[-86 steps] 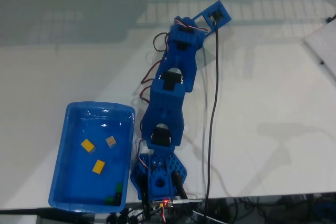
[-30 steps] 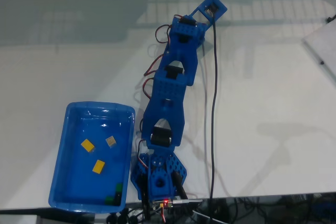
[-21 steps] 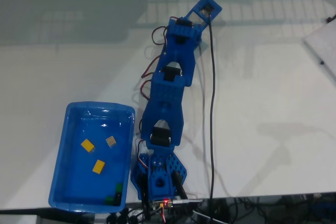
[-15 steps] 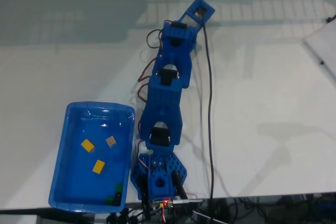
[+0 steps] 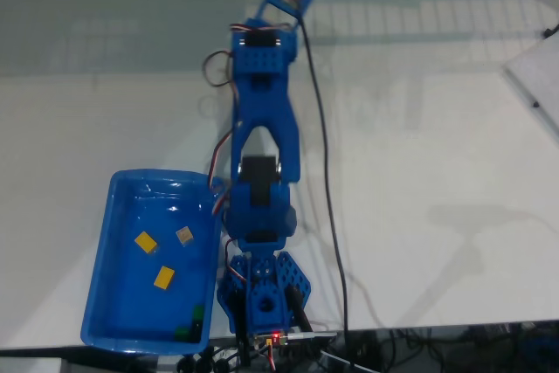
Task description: Pick up all the lego then put into the bin
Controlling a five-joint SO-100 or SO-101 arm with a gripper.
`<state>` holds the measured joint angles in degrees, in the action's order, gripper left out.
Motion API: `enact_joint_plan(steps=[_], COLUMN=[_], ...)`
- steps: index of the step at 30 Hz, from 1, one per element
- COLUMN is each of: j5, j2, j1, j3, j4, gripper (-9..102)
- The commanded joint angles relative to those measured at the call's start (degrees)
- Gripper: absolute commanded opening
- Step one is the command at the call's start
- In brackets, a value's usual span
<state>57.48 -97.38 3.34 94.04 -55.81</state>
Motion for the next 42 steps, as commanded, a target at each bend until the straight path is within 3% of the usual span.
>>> enact_joint_plan(steps=[1,7,13,17,22,27,34,42], j5=[0.8,3.1,3.9,0.4,-2.3,-3.2,-3.8,-2.2], j2=[-10.1,-30.7,-50.6,-58.6,-61.7,-63.6,-63.5,-63.3], j1=[-4.8,-20.0,-44.6,-61.3,-74.6,-78.0,-77.4,-73.4], j3=[0.4,8.9,15.5,15.6,16.5,19.5,20.0,20.0], j4=[-2.8,-9.4,-24.3,-33.7,-43.2,-46.4,-46.7,-45.4], gripper=[0,0,0,1,1,2,21,25])
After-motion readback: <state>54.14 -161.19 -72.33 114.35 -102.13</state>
